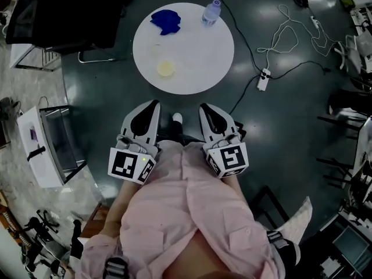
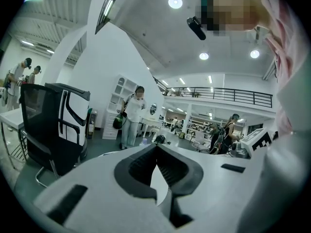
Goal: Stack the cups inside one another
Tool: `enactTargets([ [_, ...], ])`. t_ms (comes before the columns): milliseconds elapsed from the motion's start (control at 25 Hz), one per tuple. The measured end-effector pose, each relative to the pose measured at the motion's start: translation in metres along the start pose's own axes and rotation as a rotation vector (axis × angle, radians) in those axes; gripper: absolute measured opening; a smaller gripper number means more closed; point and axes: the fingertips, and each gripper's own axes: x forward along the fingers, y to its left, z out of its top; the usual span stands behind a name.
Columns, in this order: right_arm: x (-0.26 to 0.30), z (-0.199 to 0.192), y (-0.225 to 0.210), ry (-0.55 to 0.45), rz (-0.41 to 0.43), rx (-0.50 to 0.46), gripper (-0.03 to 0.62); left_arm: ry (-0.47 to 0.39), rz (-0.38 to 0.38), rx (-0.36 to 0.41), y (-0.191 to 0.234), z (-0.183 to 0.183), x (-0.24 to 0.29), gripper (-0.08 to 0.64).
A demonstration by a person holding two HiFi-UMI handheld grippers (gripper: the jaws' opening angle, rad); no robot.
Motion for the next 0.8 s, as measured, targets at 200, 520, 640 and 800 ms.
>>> enactTargets([
  [200,-0.005,-0.002,-0.008,0.004,-0.023,0.020,0.035,0.014,0.010,-0.007,-0.001,-0.003,0.008,0.009],
  [520,-0.003,-0.001,-0.011,0.011,-0.041,0.020,0.035,0.026,-0.008,-0.018,0.001,-0.004,0.013,0.009],
  [640,0.002,-0.001,-0.011,0.015,-0.048,0.021,0.035,0.032,-0.020,-0.023,0.005,-0.004,0.016,0.009],
  [800,0.010,-0.001,-0.011,0.030,-0.058,0.020,0.035,0.035,-0.025,-0.041,0.015,-0.004,0.022,0.009],
])
